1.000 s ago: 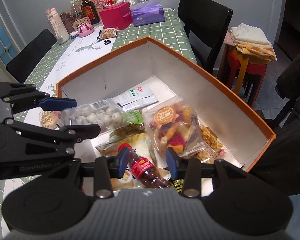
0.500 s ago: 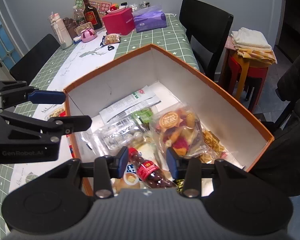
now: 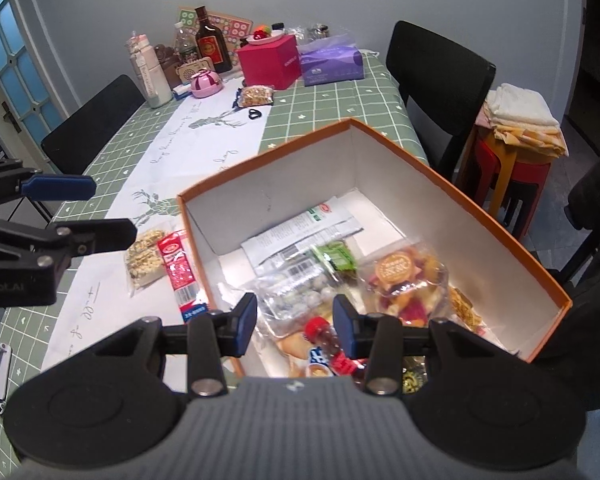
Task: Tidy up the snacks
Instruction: 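Lift both open tools out of the box and move toward the runner, then lower the right tool onto the red wafer stick and close it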
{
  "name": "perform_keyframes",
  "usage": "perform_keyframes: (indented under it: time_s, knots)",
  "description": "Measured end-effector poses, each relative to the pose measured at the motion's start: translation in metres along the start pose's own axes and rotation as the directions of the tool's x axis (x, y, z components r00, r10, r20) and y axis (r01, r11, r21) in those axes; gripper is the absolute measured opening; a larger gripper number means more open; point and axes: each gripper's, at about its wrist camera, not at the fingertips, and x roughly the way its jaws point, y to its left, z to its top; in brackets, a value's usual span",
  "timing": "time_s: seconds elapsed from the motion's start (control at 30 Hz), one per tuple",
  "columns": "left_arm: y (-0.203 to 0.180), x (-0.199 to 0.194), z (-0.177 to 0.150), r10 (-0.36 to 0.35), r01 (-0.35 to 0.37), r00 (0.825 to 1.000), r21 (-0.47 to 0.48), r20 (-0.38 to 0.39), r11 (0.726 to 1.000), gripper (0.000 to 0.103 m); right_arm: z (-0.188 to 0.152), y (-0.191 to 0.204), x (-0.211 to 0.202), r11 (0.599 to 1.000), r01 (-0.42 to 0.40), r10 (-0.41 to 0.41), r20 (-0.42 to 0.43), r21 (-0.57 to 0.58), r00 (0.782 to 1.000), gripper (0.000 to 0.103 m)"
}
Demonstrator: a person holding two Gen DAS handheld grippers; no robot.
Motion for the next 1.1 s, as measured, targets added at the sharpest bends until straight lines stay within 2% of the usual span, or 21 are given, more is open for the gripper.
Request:
perform_keyframes:
  time_s: [0.17, 0.3, 0.43, 0.57, 0.7, 0.83, 0.97, 1.1]
  knots:
    - [0.028, -0.008, -0.02, 0.023, -0.023, 1.0, -0.058, 0.004, 0.998, 0.085, -0.001, 0.025, 0.0, 0.998, -0.008, 0.008, 0.002, -0.061, 1.0, 0.041]
    - [0.055, -0.007, -0.047, 0.033, -0.032, 0.999, -0.139, 0.003, 0.99, 0.085, -0.003, 0.044, 0.002, 0.994, -0.015, 0.016, 0.013, -0.11, 1.0, 0.044]
    - [0.074, 0.002, -0.073, 0.059, -0.062, 0.998, -0.173, -0.023, 0.983, 0.085, -0.006, 0.062, 0.005, 0.988, -0.029, 0.032, 0.018, -0.155, 0.999, 0.046]
    - [0.093, 0.014, -0.094, 0.052, -0.06, 0.998, -0.227, -0.044, 0.972, 0.085, -0.009, 0.082, 0.014, 0.979, -0.033, 0.036, 0.008, -0.201, 0.999, 0.046]
    - [0.102, 0.032, -0.106, 0.072, -0.083, 0.996, -0.225, -0.056, 0.971, 0.085, -0.016, 0.102, 0.024, 0.967, -0.042, 0.043, -0.001, -0.252, 0.999, 0.046]
    - [0.111, 0.047, -0.115, 0.095, -0.104, 0.994, -0.257, -0.049, 0.961, 0.085, -0.027, 0.12, 0.045, 0.954, -0.04, 0.04, -0.004, -0.299, 0.999, 0.046]
    - [0.118, 0.061, -0.12, 0.102, -0.105, 0.994, -0.284, -0.025, 0.953, 0.086, -0.037, 0.132, 0.075, 0.938, -0.002, -0.001, -0.01, -0.346, 1.0, 0.046]
    - [0.119, 0.075, -0.121, 0.095, -0.094, 0.995, -0.272, -0.01, 0.958, 0.087, -0.043, 0.139, 0.102, 0.926, 0.035, -0.04, -0.005, -0.377, 0.999, 0.046]
